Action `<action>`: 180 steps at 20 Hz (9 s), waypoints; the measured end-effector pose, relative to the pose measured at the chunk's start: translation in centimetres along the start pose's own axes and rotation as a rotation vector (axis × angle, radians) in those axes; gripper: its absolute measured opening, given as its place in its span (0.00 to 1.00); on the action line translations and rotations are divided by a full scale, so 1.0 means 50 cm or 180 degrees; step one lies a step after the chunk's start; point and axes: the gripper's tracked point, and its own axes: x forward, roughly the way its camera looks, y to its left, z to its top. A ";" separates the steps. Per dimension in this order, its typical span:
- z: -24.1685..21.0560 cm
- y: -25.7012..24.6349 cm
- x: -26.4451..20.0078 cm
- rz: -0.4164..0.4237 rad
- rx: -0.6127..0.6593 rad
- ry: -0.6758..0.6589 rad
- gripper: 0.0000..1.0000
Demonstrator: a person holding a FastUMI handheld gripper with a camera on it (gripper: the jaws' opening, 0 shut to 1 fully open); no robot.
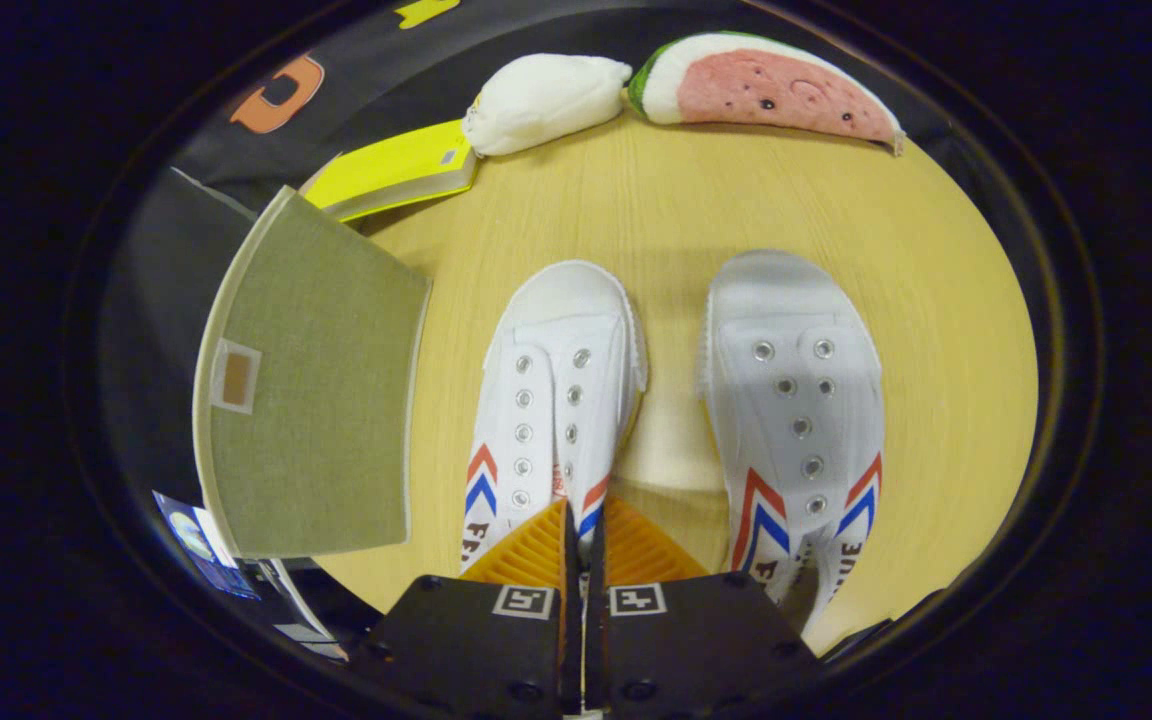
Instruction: Open the storage box then place both shoes into the box .Put the left shoe in first, then the right shoe, with the right side of both shoes facing outward in a uniform manner.
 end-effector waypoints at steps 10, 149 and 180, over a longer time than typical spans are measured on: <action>0.053 0.123 -0.185 0.0191 -0.0187 -0.0678 0.07; 0.044 0.466 -0.176 0.0236 0.0216 -0.0920 0.06; 0.009 0.490 -0.016 -0.0337 -0.0130 -0.1899 0.26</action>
